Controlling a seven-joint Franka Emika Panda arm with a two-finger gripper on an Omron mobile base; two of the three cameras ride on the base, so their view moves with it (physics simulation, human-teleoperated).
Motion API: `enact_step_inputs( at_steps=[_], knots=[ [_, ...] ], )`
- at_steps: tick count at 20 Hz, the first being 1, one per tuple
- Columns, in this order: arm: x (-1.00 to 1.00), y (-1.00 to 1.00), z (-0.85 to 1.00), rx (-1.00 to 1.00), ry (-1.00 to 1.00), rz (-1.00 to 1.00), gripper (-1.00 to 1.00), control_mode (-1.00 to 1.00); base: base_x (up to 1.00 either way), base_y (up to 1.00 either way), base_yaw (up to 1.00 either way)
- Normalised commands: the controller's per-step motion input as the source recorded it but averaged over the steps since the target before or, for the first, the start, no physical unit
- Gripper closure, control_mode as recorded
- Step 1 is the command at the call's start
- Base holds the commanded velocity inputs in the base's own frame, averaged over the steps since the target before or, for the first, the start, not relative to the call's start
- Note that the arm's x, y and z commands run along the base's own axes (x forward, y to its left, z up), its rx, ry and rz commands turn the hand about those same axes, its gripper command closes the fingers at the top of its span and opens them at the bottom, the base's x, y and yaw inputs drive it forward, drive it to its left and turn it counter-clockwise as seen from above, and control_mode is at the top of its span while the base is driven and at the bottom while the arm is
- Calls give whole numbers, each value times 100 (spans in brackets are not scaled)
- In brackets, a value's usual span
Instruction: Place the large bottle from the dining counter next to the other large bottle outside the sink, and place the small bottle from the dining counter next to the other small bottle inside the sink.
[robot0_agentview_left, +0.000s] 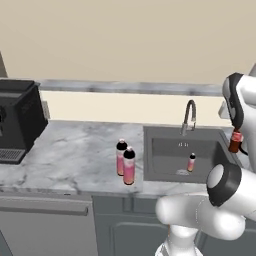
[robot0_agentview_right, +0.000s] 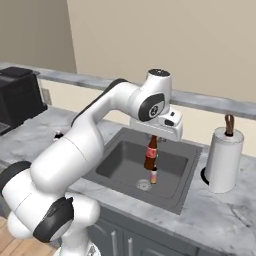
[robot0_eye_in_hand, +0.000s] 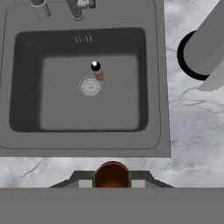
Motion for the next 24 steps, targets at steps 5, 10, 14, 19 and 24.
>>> enact_step_inputs(
  at_steps=[5, 10, 14, 19, 24],
  knots=[
    [0, 0, 0, 0, 0, 0, 100, 100, 44, 23, -17],
    [0, 0, 0, 0, 0, 0, 100, 100, 54, 1, -13],
    [0, 0, 0, 0, 0, 0, 100, 100, 68, 2, -7],
    [0, 0, 0, 0, 0, 0, 100, 100, 52, 8, -16],
    [0, 0, 0, 0, 0, 0, 100, 100, 100, 23, -4]
  ],
)
